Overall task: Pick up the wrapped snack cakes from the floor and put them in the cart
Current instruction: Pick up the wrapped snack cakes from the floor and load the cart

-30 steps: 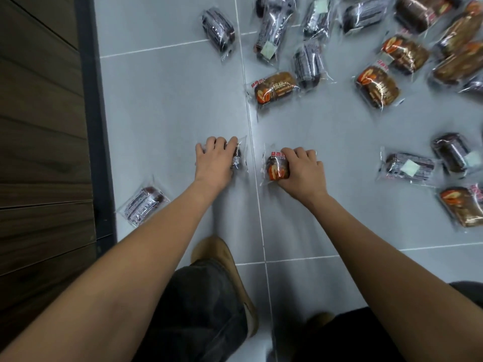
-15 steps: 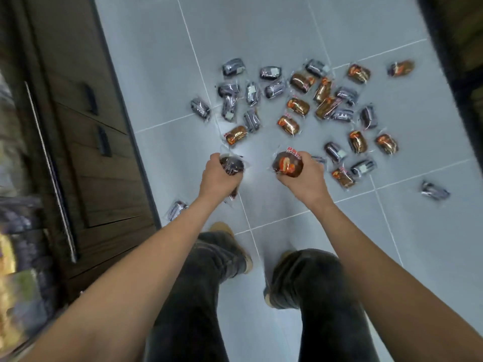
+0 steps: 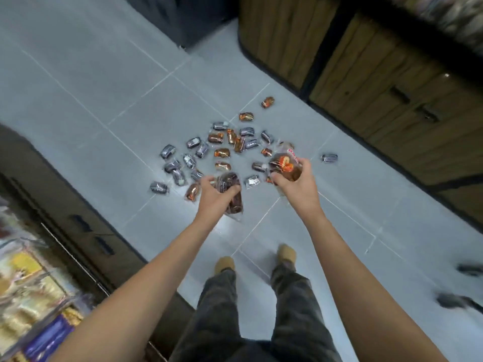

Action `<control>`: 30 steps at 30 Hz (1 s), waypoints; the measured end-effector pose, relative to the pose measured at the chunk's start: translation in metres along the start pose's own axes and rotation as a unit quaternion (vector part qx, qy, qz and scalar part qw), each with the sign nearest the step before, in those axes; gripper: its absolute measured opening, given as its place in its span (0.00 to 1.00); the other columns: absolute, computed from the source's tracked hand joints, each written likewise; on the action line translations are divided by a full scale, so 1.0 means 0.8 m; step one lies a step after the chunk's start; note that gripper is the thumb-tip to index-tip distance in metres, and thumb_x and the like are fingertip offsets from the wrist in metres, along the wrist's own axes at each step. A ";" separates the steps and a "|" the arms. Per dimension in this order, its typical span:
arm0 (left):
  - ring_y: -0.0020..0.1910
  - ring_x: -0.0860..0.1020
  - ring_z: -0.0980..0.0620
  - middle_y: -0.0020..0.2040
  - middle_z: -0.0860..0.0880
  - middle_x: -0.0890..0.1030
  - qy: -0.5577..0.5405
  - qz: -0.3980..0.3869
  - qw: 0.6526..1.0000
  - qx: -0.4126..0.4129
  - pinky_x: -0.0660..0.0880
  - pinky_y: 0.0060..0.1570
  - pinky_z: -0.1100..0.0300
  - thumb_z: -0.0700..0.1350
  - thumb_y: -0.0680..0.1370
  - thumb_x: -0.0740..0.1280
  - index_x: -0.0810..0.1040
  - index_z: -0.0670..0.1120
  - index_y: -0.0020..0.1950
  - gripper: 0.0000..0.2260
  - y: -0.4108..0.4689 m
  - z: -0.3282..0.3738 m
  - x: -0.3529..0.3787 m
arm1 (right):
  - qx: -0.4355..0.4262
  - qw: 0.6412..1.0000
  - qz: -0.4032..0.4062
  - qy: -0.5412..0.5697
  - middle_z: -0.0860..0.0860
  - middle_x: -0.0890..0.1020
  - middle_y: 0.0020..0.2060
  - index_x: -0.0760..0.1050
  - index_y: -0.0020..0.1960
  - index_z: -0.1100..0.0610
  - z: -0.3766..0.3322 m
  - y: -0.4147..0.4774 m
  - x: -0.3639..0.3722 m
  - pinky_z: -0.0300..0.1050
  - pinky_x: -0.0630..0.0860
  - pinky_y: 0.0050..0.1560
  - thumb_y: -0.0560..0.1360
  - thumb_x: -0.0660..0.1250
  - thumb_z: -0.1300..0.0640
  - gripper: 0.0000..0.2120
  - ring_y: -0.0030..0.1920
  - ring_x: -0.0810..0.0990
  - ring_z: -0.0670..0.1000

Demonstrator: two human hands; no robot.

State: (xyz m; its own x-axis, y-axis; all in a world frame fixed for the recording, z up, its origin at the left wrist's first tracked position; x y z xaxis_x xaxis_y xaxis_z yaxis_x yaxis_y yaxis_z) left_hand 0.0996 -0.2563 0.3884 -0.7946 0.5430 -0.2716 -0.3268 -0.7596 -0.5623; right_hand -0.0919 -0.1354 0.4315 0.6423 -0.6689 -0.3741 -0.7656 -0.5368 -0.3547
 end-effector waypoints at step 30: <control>0.46 0.79 0.57 0.54 0.50 0.76 0.084 -0.434 0.877 0.187 0.75 0.41 0.63 0.46 0.71 0.73 0.64 0.53 0.60 0.23 -0.466 0.148 0.711 | 0.097 0.828 0.449 0.322 0.51 0.83 0.47 0.76 0.58 0.57 0.272 -0.312 -0.707 0.42 0.78 0.45 0.73 0.71 0.50 0.18 0.42 0.81 0.45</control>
State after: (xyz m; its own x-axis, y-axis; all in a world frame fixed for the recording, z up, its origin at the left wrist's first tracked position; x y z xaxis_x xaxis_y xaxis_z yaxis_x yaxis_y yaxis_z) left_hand -0.2914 0.2933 0.5362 -0.0861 0.9963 0.0035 -0.9419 -0.0802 -0.3263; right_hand -0.2564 0.4890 0.5454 -0.3822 -0.9228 -0.0490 -0.8641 0.3757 -0.3350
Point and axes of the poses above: each hand's wrist, its own y-axis towards the middle knuckle, its own x-axis out of the palm, z = x × y, the point moved 8 cm from there along y, towards the middle knuckle
